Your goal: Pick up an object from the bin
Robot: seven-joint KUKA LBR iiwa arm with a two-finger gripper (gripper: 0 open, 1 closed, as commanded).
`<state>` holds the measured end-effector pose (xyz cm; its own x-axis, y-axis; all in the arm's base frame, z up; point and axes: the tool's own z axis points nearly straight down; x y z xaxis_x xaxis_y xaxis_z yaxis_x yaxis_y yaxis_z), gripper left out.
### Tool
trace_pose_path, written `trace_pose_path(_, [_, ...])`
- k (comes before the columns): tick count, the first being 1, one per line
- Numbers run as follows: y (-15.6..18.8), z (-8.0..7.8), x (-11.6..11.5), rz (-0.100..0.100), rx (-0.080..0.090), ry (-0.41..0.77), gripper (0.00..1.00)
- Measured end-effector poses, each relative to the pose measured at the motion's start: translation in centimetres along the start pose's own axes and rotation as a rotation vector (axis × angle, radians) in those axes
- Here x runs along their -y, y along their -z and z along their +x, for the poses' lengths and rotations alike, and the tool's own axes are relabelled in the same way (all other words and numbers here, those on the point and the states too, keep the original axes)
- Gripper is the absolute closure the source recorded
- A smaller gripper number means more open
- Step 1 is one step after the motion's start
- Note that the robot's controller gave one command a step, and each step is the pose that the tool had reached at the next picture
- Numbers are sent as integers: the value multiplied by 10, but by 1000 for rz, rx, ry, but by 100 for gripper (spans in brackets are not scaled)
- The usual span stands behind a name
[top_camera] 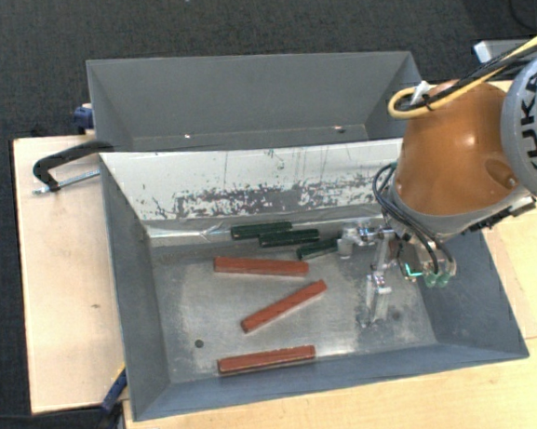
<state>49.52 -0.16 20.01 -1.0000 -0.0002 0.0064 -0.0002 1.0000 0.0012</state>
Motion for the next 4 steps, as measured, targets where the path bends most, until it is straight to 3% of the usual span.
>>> trace_pose_path(1, [4,-2,0,0,9,0,0])
trace_pose_path(2, [-53,-12,0,1,14,51,0])
trace_pose_path(3, [-104,-69,-23,0,11,66,0])
trace_pose_path(4, [-129,-37,-20,-1,6,-69,100])
